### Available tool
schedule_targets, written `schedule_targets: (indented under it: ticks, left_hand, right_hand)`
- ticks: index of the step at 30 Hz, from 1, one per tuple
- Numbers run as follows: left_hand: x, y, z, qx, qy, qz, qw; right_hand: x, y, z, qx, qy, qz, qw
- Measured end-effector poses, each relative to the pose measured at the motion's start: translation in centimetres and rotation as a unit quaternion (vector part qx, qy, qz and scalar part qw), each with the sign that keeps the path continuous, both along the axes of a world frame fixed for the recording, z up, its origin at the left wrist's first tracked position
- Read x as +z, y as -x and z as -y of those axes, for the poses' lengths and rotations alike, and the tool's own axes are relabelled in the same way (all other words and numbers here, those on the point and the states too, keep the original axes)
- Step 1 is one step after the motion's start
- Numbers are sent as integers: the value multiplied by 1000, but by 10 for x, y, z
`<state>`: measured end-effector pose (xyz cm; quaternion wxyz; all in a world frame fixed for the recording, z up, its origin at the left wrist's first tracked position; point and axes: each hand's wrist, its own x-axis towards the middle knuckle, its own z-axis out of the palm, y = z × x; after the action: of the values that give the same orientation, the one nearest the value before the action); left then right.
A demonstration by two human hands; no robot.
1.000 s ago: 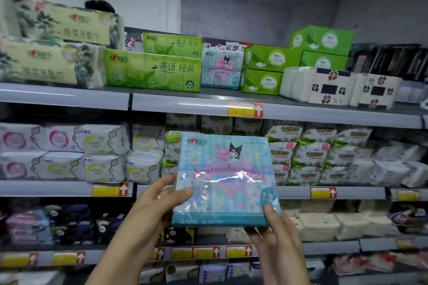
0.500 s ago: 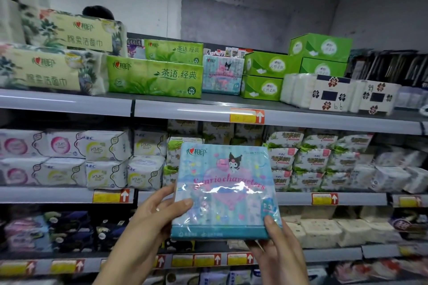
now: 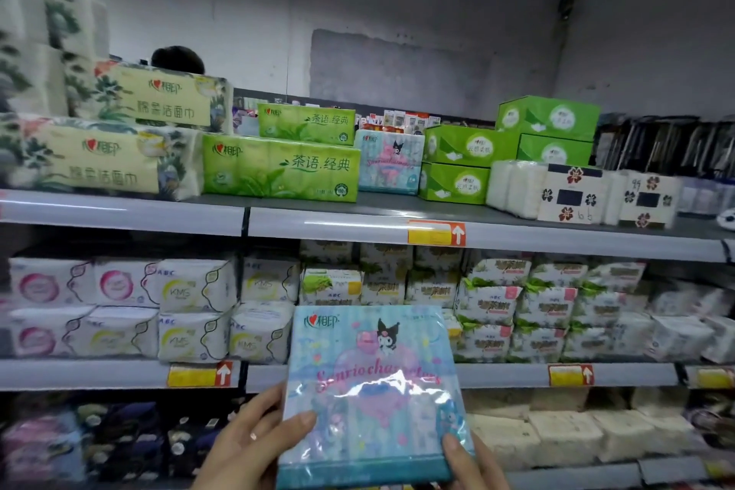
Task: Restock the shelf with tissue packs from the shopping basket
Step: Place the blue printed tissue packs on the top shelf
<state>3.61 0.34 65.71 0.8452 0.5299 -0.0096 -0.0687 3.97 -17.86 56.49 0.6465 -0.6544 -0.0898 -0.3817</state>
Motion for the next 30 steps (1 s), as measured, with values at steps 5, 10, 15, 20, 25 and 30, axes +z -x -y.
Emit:
schedule_targets:
  ticks: [5,10,15,20,25,30]
  left_hand:
    - [-10,-2,-5,9,15,-22,1000]
    - [-20,-3,-12,14,12,-28,999]
    - [-20,4,-20,20,-4,-9,1000]
    - [-26,8,-28,13,-35,8,999]
    - [-32,7,-38,-3,-44,15,999]
    - [-31,4,-44,-20,-52,25,998]
  right_hand:
    - [70,50,-26,-34,-256,59,964]
    - [70,29,-10,60,-332,-243,910]
    - [55,41,-4,182,-328,-246,894]
    - [48,46,-11,145,-318,-246,904]
    - [50,55,-21,140,-315,-242,907]
    - [48,61,-25,122,-313,-243,910]
